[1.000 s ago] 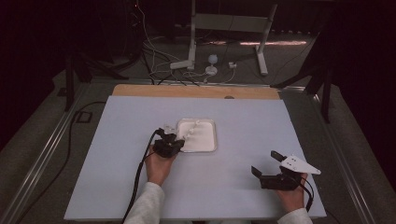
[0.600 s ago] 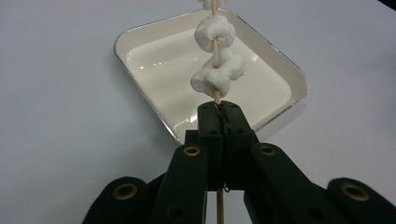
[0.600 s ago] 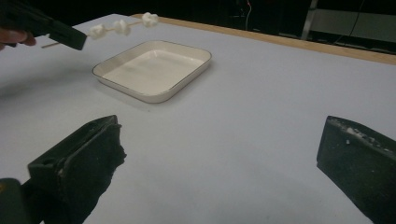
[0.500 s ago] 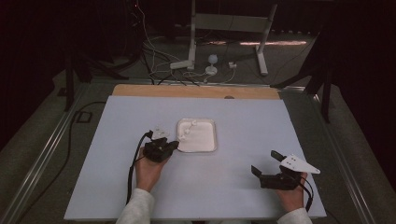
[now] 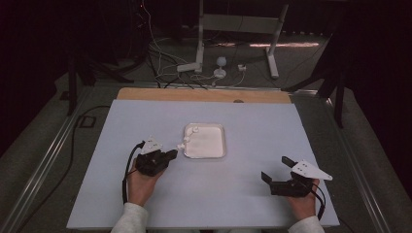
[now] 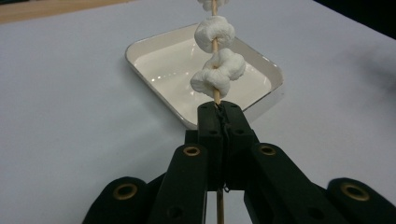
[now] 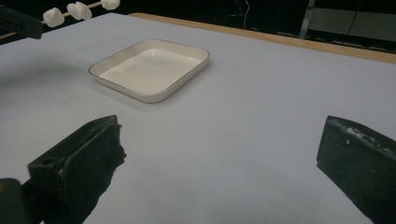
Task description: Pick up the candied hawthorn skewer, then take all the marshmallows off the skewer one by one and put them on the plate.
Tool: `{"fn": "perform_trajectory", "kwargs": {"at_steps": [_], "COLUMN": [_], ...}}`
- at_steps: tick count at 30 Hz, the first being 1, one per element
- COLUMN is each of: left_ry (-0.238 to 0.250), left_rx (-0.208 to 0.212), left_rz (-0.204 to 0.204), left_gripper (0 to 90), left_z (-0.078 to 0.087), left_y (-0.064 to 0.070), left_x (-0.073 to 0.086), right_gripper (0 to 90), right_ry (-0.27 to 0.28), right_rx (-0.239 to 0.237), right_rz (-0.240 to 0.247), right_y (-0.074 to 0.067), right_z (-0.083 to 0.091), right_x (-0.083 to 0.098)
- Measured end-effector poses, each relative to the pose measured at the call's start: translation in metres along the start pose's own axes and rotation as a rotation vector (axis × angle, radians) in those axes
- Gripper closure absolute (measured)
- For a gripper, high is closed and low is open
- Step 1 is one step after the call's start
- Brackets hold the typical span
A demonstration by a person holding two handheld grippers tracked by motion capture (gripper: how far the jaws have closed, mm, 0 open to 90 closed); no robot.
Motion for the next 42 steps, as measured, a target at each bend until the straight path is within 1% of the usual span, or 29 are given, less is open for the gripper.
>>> {"fn": "perform_trajectory", "kwargs": {"at_steps": [2,5,8,9,11,13,16,17,18,19,20,21,23,25,26,27,31,34,35,38,40,41,42], "left_ry": [0.012,0.018,0.03,0.034,0.041,0.045,0.051,0.057,0.074,0.074,0.082,0.093,0.096,0.112,0.112,0.116,0.123,0.127,0.127,0.131,0.143,0.148,0.148], "left_rx": [0.007,0.013,0.018,0.02,0.024,0.026,0.027,0.027,0.027,0.027,0.028,0.03,0.03,0.031,0.031,0.033,0.049,0.059,0.062,0.067,0.084,0.095,0.095], "left_rz": [-0.015,-0.022,-0.038,-0.043,-0.048,-0.05,-0.052,-0.054,-0.052,-0.052,-0.054,-0.053,-0.057,-0.062,-0.062,-0.066,-0.078,-0.078,-0.089,-0.094,-0.096,-0.096,-0.096], "left_gripper": [89.3,89.3,89.3,89.3,89.4,89.3,89.3,89.3,89.3,89.4,89.4,89.3,89.3,89.3,89.3,89.3,89.3,89.3,89.4,89.3,89.3,89.3,89.3], "left_z": [0.004,0.008,0.011,0.011,0.012,0.011,0.012,0.012,0.013,0.013,0.014,0.014,0.015,0.016,0.016,0.016,0.015,0.015,0.015,0.016,0.017,0.017,0.017], "left_y": [0.004,0.007,0.01,0.011,0.011,0.012,0.012,0.012,0.012,0.012,0.012,0.012,0.012,0.014,0.014,0.014,0.019,0.02,0.021,0.022,0.024,0.024,0.024], "left_x": [0.002,0.004,0.006,0.006,0.006,0.005,0.005,0.005,0.005,0.005,0.005,0.005,0.005,0.004,0.004,0.004,0.003,0.003,0.002,0.002,0.001,0.001,0.001], "right_gripper": [0.0,0.0,0.0,0.0,0.0,0.0,0.0,0.0,0.0,0.0,0.0,0.0,0.0,0.0,0.0,0.0,0.0,0.0,0.0,0.0,0.0,0.0,0.0], "right_ry": [0.003,0.003,0.002,0.006,0.019,0.032,0.029,0.029,0.018,0.018,0.018,0.021,0.035,0.049,0.049,0.041,0.044,0.052,0.056,0.06,0.049,0.035,0.01], "right_rx": [0.001,-0.001,-0.002,-0.006,-0.023,-0.036,-0.046,-0.046,-0.054,-0.054,-0.063,-0.074,-0.112,-0.139,-0.139,-0.172,-0.225,-0.256,-0.267,-0.294,-0.321,-0.331,-0.34], "right_rz": [0.002,0.0,-0.009,-0.019,-0.049,-0.067,-0.07,-0.07,-0.066,-0.066,-0.056,-0.062,-0.096,-0.113,-0.113,-0.114,-0.087,-0.073,-0.073,-0.062,-0.063,-0.069,-0.077], "right_y": [0.0,0.0,-0.001,-0.002,-0.004,-0.006,-0.009,-0.009,-0.011,-0.011,-0.013,-0.013,-0.015,-0.018,-0.018,-0.026,-0.043,-0.054,-0.057,-0.065,-0.07,-0.072,-0.074], "right_z": [0.001,0.001,0.0,0.0,-0.002,-0.004,-0.009,-0.009,-0.012,-0.012,-0.015,-0.017,-0.023,-0.03,-0.03,-0.039,-0.056,-0.068,-0.072,-0.081,-0.089,-0.092,-0.096], "right_x": [0.0,-0.001,-0.001,-0.002,-0.005,-0.008,-0.015,-0.015,-0.02,-0.02,-0.026,-0.029,-0.035,-0.041,-0.041,-0.047,-0.063,-0.077,-0.082,-0.096,-0.103,-0.106,-0.108]}}
Point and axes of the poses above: each handheld gripper's, and its own axes: z roughly backward along the jaws, x roughly out of its underside, y roughly to its right, the point moved 1 cm from there along -z, roughly forward along the jaws, and after that the axes turned 3 degrees about x, right-handed, at the moved point
